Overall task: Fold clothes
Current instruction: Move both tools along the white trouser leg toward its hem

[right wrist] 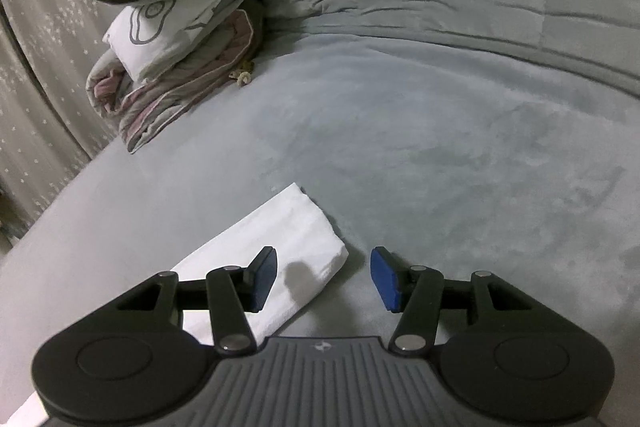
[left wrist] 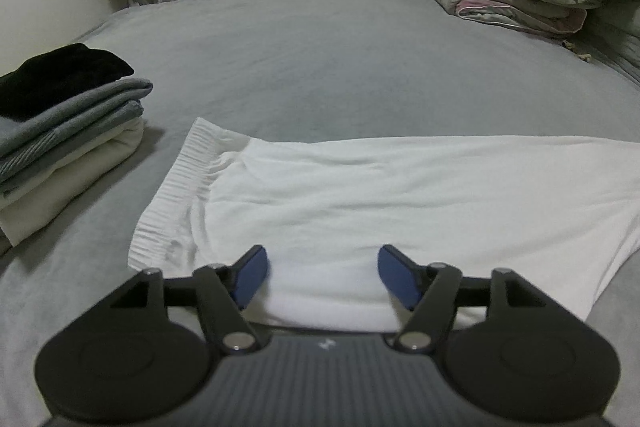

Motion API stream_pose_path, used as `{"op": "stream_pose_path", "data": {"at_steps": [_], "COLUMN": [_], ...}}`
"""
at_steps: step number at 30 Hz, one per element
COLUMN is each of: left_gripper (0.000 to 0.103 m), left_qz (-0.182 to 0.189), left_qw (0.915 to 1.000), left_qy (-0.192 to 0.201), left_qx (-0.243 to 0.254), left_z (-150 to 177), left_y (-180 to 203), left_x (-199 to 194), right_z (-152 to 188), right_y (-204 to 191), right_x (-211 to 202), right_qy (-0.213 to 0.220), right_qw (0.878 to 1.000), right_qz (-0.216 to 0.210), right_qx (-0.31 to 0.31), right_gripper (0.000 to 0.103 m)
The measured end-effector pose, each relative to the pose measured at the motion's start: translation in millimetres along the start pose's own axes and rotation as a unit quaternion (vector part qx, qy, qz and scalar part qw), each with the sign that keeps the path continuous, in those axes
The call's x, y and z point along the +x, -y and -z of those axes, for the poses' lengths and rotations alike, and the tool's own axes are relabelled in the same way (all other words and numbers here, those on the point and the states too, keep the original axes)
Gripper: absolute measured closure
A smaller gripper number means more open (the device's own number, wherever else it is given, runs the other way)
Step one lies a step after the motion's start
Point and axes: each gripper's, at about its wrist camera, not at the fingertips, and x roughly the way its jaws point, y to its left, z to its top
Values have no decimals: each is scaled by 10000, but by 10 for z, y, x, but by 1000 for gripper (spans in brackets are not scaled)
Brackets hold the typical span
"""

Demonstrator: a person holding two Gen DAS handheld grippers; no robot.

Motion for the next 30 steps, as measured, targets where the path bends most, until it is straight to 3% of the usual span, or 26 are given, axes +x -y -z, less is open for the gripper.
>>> {"op": "stream_pose_path", "data": {"at_steps": [5,8,11,16,19,22,26,30], "left_gripper": [36,36,36,35,35,37,41,41], "left_qz": [33,104,288,983,1360,1588,1623,1681], "left_qw": [10000,9999,9993,9932,9857,9793,9808,9808], "left_qy": [23,81,192,477,669,735,331,301], "left_qx": [54,97,161,411,732,1017,1029,940], "left_z": [-11,-16,-15,20,78,157,263,264], "left_y": [31,78,157,411,690,891,904,875], "left_x": [-35,-88,-172,-320,-360,-331,-142,-124], "right_z": [6,31,125,453,743,1114,1474,1602], "right_y": [18,-37,-329,-993,-1491,-1984,-2507,-2834], "right_x": [-172,-335,-553,-586,-424,-335,-264,0], "right_qy": [-110,-165,5,-272,-532,-587,-549,-722], "right_qw": [9992,9987,9998,9894,9717,9430,9019,8841], "right_qz": [-123,144,-46,-807,-1052,-1200,-1442,-1447], "right_qx": [374,458,-200,-1175,-2048,-3047,-4034,-4384], "right_gripper": [50,50,50,50,50,50,53,59]}}
